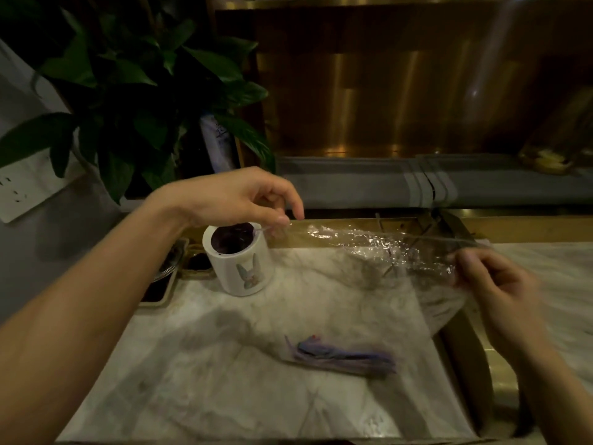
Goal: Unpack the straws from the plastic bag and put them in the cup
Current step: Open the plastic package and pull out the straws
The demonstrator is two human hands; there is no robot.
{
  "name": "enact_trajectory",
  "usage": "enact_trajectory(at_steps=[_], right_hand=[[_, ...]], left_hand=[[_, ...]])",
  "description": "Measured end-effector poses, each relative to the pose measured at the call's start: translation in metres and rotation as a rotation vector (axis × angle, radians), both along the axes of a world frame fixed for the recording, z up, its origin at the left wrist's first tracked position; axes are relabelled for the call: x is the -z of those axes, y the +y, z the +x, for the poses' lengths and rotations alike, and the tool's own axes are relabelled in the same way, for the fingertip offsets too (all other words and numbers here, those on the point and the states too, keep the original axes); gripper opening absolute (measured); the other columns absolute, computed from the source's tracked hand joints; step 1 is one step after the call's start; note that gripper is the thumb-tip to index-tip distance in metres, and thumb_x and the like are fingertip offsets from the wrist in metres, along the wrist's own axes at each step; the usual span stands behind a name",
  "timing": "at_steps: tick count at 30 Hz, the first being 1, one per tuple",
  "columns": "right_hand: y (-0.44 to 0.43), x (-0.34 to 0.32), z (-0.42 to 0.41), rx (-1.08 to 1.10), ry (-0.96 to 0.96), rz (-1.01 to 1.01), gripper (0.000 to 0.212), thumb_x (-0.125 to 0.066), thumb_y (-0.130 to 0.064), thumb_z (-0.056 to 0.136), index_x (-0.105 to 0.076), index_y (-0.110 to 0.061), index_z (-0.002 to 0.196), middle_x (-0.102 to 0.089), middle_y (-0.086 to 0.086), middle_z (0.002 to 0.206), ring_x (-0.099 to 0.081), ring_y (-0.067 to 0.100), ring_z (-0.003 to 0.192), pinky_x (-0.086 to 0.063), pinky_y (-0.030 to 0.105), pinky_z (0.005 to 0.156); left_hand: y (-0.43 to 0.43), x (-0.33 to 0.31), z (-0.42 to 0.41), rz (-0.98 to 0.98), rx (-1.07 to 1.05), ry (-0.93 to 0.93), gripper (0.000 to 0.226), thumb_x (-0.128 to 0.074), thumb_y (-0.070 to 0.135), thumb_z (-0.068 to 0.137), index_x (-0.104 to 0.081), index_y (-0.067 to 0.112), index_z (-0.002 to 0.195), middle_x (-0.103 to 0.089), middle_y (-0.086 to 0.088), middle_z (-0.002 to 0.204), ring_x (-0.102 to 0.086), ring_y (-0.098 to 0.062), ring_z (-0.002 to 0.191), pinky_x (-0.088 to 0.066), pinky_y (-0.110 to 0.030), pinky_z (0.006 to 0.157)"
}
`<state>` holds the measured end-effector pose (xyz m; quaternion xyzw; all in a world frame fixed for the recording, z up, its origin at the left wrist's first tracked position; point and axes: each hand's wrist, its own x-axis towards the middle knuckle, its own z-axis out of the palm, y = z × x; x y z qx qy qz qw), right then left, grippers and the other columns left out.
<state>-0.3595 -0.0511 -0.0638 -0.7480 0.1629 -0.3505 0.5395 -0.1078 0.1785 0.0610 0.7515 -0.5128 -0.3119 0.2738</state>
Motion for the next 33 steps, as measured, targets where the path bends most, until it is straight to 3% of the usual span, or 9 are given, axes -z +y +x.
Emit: enact_trajectory(at_steps=[4,8,13,17,19,22,25,30,33], right_hand=[[-0.002,-0.009,0.000,-0.099,0.074,-0.057,0.019,-0.051,-0.035,0.082,-0.069,-0.041,0.084,-0.069,-0.008,0.083,-0.064,0.003,0.070,-0.051,0.012,0.061],[-0.018,-0.047,0.001,-0.320,0.248,-0.205,0.026,-0.050,-0.045,0.076,-0.061,-0.053,0.099,-0.066,-0.016,0.101,-0.065,0.003,0.089,-0.053,0.013,0.071],[-0.012,-0.094,0.047,-0.443,0.441,-0.565,0.035,-0.050,-0.061,0.072,-0.052,-0.050,0.106,-0.065,-0.017,0.092,-0.060,-0.007,0.090,-0.047,0.006,0.074],[0.011,-0.108,0.096,-0.544,0.534,-0.863,0.058,-0.047,-0.069,0.073,-0.057,-0.034,0.118,-0.065,-0.015,0.092,-0.062,-0.002,0.083,-0.053,0.020,0.072],[0.016,-0.105,0.112,-0.594,0.552,-0.961,0.046,-0.052,-0.058,0.081,-0.062,-0.027,0.113,-0.067,-0.010,0.091,-0.062,0.002,0.080,-0.053,0.024,0.070],[0.016,-0.095,0.125,-0.618,0.549,-1.016,0.017,-0.058,-0.034,0.089,-0.068,-0.021,0.094,-0.068,-0.005,0.084,-0.061,0.007,0.074,-0.050,0.029,0.067],[0.011,-0.085,0.130,-0.576,0.526,-1.029,0.019,-0.058,-0.030,0.091,-0.068,-0.015,0.089,-0.067,-0.003,0.076,-0.059,0.009,0.067,-0.045,0.025,0.062],[0.007,-0.079,0.130,-0.530,0.487,-1.037,0.014,-0.057,-0.025,0.091,-0.066,-0.017,0.083,-0.058,-0.009,0.066,-0.053,0.004,0.059,-0.043,0.025,0.058],[0.009,-0.078,0.131,-0.510,0.479,-1.033,0.014,-0.058,-0.023,0.091,-0.067,-0.014,0.084,-0.062,-0.003,0.067,-0.055,0.012,0.060,-0.044,0.032,0.059]], left_hand=[[-0.004,0.008,0.002,-0.013,-0.031,-0.086,0.014,-0.058,0.014,0.090,-0.067,0.020,0.100,-0.069,-0.011,0.082,-0.066,-0.018,0.078,-0.051,-0.012,0.069],[-0.008,0.013,0.004,-0.014,-0.028,-0.158,0.015,-0.058,0.016,0.091,-0.070,0.021,0.098,-0.070,-0.011,0.088,-0.064,-0.017,0.080,-0.050,-0.017,0.071],[-0.009,0.012,0.007,-0.051,-0.020,-0.176,0.014,-0.058,0.017,0.091,-0.070,0.022,0.096,-0.070,-0.007,0.082,-0.063,-0.015,0.077,-0.049,-0.015,0.067],[-0.010,0.016,0.012,-0.074,-0.008,-0.189,0.013,-0.059,0.018,0.091,-0.070,0.023,0.096,-0.070,-0.005,0.080,-0.064,-0.017,0.077,-0.050,-0.020,0.069],[-0.009,0.018,0.016,-0.082,-0.021,-0.189,0.013,-0.059,0.021,0.091,-0.070,0.027,0.095,-0.070,-0.003,0.081,-0.065,-0.015,0.077,-0.052,-0.024,0.071],[-0.008,0.022,0.020,-0.082,-0.038,-0.186,0.013,-0.059,0.024,0.091,-0.069,0.033,0.094,-0.070,0.000,0.082,-0.066,-0.012,0.079,-0.053,-0.027,0.074],[-0.009,0.026,0.021,-0.088,-0.074,-0.210,0.012,-0.058,0.023,0.091,-0.068,0.029,0.095,-0.069,0.001,0.084,-0.065,-0.013,0.080,-0.053,-0.029,0.075],[-0.013,0.044,-0.010,-0.467,-0.245,-0.758,0.018,-0.053,0.026,0.094,-0.064,0.016,0.104,-0.060,0.006,0.086,-0.055,-0.009,0.077,-0.041,-0.024,0.067],[-0.019,0.070,-0.046,-0.454,-0.206,-0.692,0.033,-0.052,0.042,0.091,-0.058,0.021,0.116,-0.053,0.010,0.069,-0.052,-0.011,0.063,-0.039,-0.027,0.055]])
